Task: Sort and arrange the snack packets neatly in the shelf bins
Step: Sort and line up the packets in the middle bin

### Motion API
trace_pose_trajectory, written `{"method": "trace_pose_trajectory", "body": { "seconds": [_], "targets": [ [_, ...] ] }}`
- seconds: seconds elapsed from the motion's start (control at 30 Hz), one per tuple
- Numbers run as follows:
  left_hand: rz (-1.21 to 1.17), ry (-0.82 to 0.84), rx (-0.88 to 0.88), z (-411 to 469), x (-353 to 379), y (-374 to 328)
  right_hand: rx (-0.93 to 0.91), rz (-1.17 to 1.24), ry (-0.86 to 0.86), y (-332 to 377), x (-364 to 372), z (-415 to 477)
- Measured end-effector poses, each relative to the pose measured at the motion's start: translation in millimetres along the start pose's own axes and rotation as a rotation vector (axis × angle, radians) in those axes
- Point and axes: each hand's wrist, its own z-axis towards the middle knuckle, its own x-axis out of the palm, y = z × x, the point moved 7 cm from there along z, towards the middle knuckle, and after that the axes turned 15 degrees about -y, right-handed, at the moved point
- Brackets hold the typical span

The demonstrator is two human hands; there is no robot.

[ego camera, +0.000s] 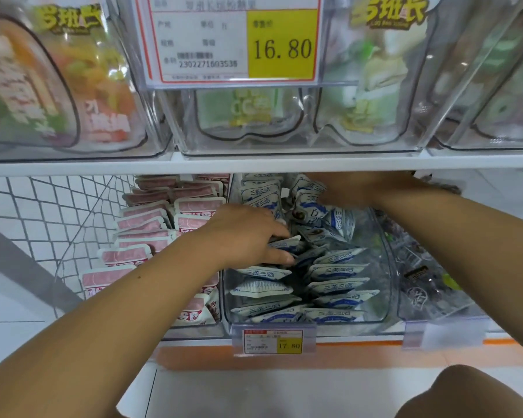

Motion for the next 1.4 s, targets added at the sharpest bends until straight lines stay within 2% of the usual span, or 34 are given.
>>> {"method": "trace_pose_trajectory", "body": {
  "seconds": [0.1,0.2,0.3,0.47,0.6,0.73,0.97,1.27,1.4],
  "targets": [
    [-0.184,0.078,-0.087,8,-5,-2,0.031,0.008,-0.107,2,-7,-7],
    [-0.410,-0.025,-0.186,30,-12,1,0.063,0.023,-0.176,-1,-13,-13],
    [-0.444,-0.099,-0.301,58,-8,16,0.100,0.123,-0.153,-10,-14,-12],
    [-0.479,-0.079,-0.484,88,24,28,0.219,0.245,-0.108,-25,-2,-2],
    [-0.351,0.057,-0.436,90,42,18,0.195,0.311,-0.125,-35,-4,-7],
    [-0.268,0.100,-0.415,91,49,15,0.199,0.319,-0.113,-40,-2,-6],
    [-0.201,0.180,-0.407,104,65,11,0.122,0.177,-0.186,-37,-5,-4],
    [-0.463,0.013,-0.510,88,45,16,0.108,0.110,-0.158,-31,-12,-9],
    [-0.400,-0.106,-0.537,74,24,20,0.087,0.092,-0.167,-26,-19,-11]
  ]
}}
